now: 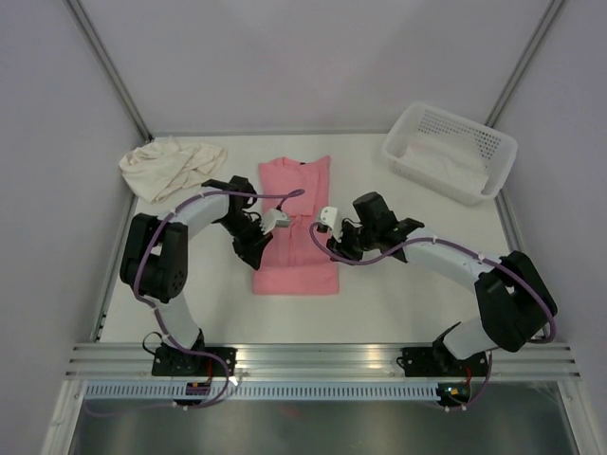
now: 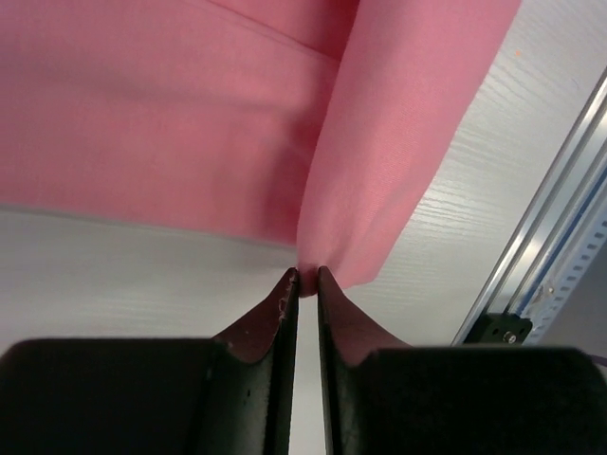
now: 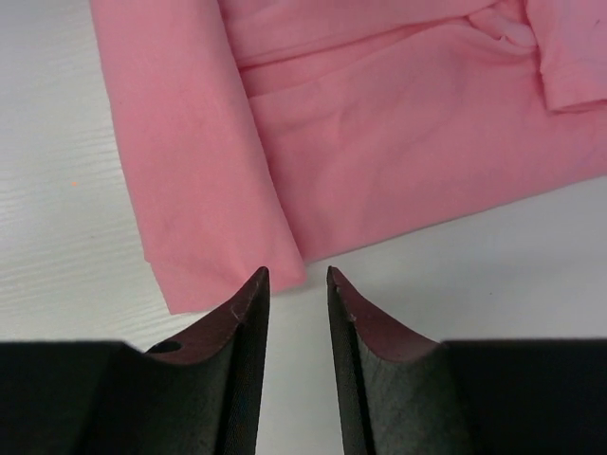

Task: Roll the t-shirts
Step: Roll the tshirt

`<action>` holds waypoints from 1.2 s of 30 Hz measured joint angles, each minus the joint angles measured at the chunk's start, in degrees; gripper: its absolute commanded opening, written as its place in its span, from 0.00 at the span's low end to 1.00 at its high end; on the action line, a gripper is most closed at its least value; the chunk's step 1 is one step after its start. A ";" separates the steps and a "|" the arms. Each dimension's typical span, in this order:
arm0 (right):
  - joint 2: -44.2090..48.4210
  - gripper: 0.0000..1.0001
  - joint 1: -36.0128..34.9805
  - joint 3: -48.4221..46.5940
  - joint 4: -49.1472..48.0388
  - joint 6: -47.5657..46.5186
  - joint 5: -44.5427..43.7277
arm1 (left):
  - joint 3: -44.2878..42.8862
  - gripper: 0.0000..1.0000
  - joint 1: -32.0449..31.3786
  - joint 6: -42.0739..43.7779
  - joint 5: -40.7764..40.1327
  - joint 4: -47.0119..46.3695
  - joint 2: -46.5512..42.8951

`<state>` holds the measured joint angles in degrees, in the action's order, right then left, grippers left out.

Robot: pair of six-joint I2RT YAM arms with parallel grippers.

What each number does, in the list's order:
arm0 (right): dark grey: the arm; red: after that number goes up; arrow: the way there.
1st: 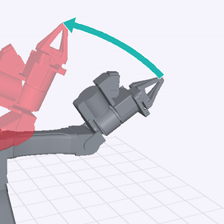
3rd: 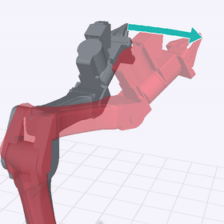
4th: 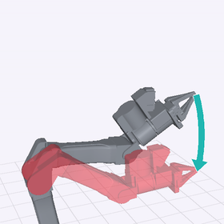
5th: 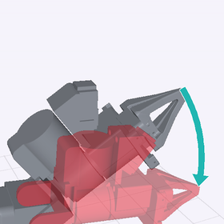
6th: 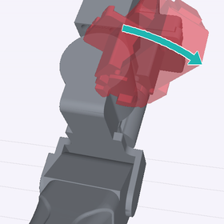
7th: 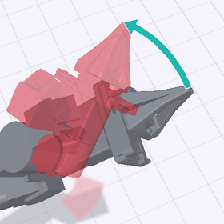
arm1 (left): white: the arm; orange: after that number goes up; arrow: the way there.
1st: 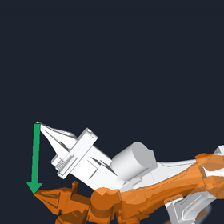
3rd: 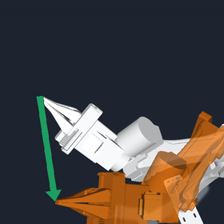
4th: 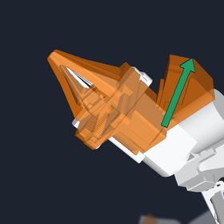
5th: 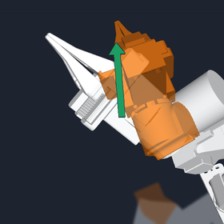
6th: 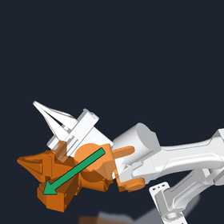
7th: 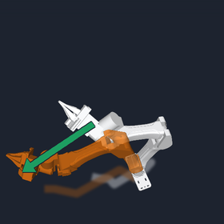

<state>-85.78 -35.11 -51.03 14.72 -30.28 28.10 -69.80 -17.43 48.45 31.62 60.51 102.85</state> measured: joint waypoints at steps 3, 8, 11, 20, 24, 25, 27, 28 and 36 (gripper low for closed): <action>1.38 0.30 -1.07 0.22 -0.44 -0.28 0.55 | 0.00 0.22 0.00 -1.70 -1.79 -1.68 0.52; 1.44 0.21 -4.61 3.21 -2.29 0.55 1.92 | -0.02 0.29 0.00 -4.79 -5.03 -5.42 0.55; -0.92 0.17 -6.19 3.87 -4.79 3.48 1.60 | -0.02 0.29 0.00 -6.54 -6.99 -7.06 0.52; -5.35 0.19 -5.92 3.82 -7.63 7.58 -2.54 | 9.42 0.49 0.33 -7.89 -8.41 -14.29 -17.22; -7.45 0.19 -5.92 2.71 -7.15 7.58 -3.28 | 19.45 0.56 -1.46 -5.90 -7.91 -19.08 -28.85; -7.69 0.20 -5.92 2.56 -6.86 7.50 -3.54 | 22.23 0.58 -3.45 -5.49 -9.51 -21.49 -30.47; -7.58 0.23 -5.90 2.51 -6.56 7.15 -3.82 | 28.09 0.59 -9.64 -4.59 -13.14 -25.55 -32.81; -7.34 0.26 -5.90 2.56 -6.51 6.58 -4.04 | 30.86 0.60 -12.74 -4.26 -14.93 -27.39 -33.53; 4.72 0.36 -6.10 9.79 -7.15 0.09 -3.04 | 37.16 0.58 -18.16 -3.85 -21.73 -35.65 -33.81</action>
<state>-81.06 -41.21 -41.23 7.57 -30.20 25.06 -32.64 -35.59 44.60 9.89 24.86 69.04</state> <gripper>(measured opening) 0.342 0.599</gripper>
